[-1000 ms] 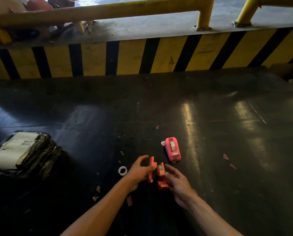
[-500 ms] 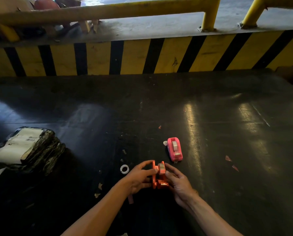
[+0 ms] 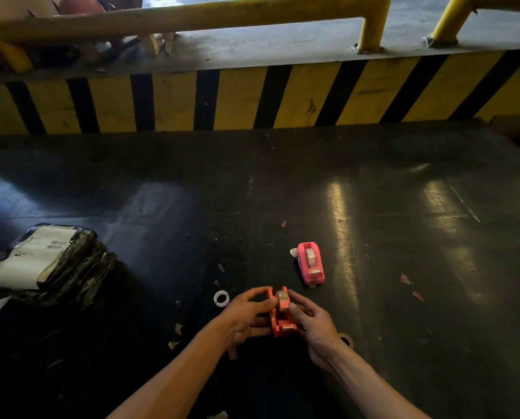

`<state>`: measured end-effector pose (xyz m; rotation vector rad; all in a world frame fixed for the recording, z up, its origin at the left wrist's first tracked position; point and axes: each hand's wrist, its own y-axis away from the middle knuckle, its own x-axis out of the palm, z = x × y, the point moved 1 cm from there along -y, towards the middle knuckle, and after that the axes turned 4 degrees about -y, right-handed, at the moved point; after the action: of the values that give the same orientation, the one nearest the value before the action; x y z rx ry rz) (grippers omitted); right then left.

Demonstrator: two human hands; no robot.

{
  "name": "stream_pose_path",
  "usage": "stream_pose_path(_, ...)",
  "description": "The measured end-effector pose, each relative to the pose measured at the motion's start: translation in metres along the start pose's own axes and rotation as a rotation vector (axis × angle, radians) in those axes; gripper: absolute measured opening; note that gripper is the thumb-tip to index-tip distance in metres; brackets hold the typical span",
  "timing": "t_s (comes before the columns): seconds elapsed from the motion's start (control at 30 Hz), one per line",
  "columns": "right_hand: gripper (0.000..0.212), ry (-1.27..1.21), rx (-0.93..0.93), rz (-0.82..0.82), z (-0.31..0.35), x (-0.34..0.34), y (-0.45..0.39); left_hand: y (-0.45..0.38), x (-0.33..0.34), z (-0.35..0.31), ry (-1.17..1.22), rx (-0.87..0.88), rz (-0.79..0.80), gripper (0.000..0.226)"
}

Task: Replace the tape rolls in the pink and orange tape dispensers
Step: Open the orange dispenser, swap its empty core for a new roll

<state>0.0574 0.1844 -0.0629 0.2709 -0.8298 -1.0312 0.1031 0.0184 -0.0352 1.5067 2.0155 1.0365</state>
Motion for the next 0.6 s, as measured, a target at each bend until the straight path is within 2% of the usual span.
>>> stream_pose_path(0.33, 0.028, 0.035, -0.028, -0.018, 0.004, 0.008, -0.001, -0.002, 0.002, 0.002, 0.085, 0.017, -0.037, 0.038)
stream_pose_path(0.6, 0.029, 0.069, -0.026, -0.009, 0.000, 0.012, 0.001, 0.002, 0.004, 0.004, 0.065, 0.082, -0.055, 0.039)
